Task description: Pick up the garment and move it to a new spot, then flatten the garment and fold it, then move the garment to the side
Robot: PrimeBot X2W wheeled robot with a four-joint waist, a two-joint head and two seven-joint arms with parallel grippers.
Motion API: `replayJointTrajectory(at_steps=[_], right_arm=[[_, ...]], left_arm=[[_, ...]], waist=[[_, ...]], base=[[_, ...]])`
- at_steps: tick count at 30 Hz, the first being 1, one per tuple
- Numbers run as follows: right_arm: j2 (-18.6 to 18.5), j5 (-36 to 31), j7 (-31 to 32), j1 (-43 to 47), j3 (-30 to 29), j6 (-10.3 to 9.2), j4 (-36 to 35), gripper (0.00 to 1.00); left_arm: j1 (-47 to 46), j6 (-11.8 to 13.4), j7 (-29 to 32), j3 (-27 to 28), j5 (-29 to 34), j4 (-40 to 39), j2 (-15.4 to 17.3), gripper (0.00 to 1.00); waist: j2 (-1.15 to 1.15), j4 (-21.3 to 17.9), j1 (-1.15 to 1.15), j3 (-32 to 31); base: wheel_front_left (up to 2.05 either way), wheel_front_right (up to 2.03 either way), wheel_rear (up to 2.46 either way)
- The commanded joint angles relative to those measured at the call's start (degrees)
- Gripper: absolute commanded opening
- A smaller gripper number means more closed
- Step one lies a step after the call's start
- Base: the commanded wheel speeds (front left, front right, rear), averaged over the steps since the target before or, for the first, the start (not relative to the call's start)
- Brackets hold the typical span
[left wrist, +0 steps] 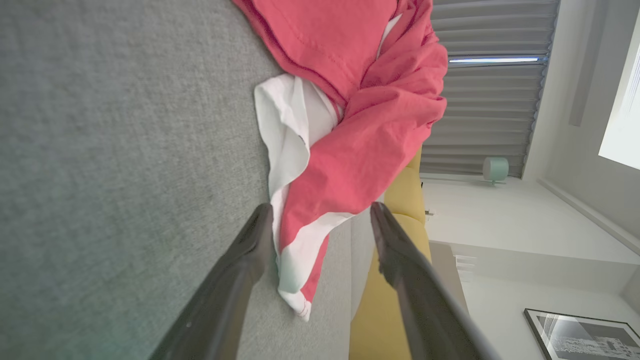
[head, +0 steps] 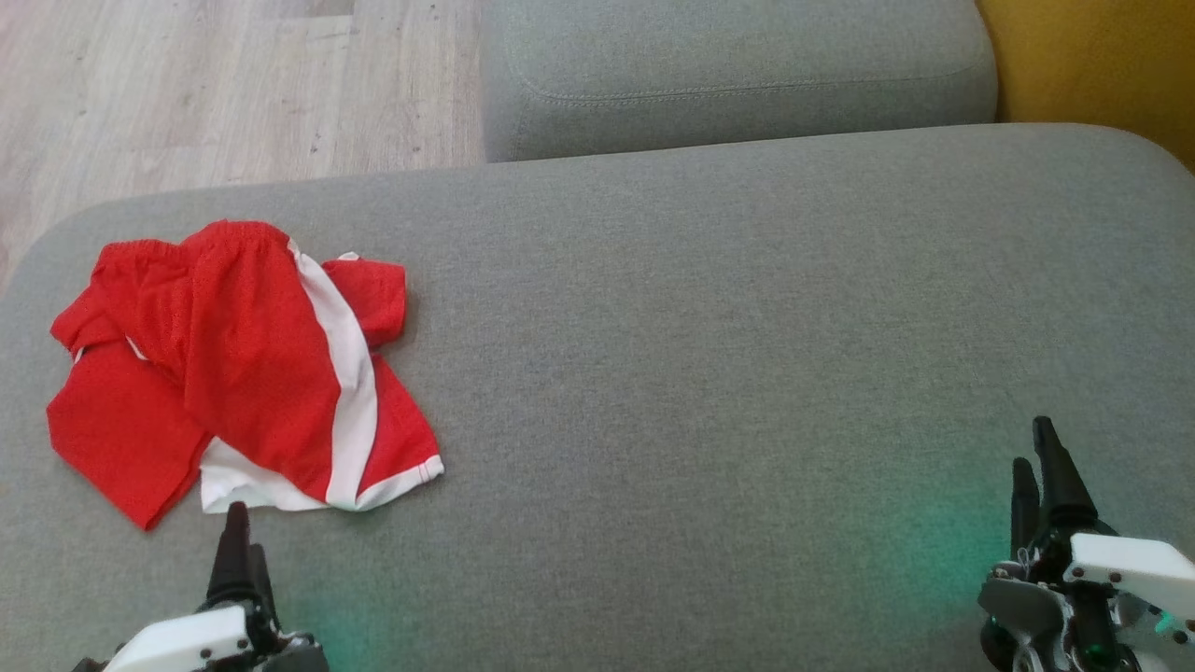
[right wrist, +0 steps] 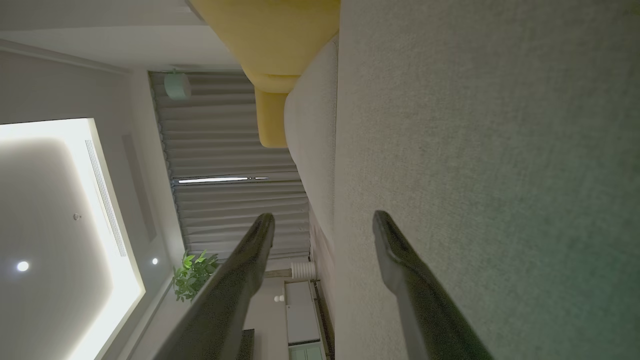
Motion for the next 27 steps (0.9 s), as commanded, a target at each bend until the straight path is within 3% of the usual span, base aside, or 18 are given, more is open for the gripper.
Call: replayJointTrajectory(at_steps=[1, 14, 27], right_arm=[[-0.22, -1.07, -0.75, -2.23, 0.20, 0.05, -2.32, 1.00], [-0.26, -10.08, -3.12, -2.28, 0.41, 0.10, -4.16, 1.00], [-0.31, -25.62, -5.31, -2.61, 1.38, 0.15, -8.55, 1.00]], left_arm=[[-1.90, -0.04, -0.62, -0.10, 0.26, -2.37, 0.24, 1.00], [-1.70, -0.09, -3.00, 1.60, 3.79, -4.43, 0.29, 1.00], [-2.12, -0.14, -5.21, 2.36, 12.31, -8.89, 0.34, 1.00]], waist=[[0.00, 0.00, 0.00, 0.00], [0.00, 0.25, 0.00, -0.04], [0.00, 0.32, 0.00, 0.39]], base=[[0.00, 0.00, 0.00], [0.00, 0.00, 0.00], [0.00, 0.00, 0.00]])
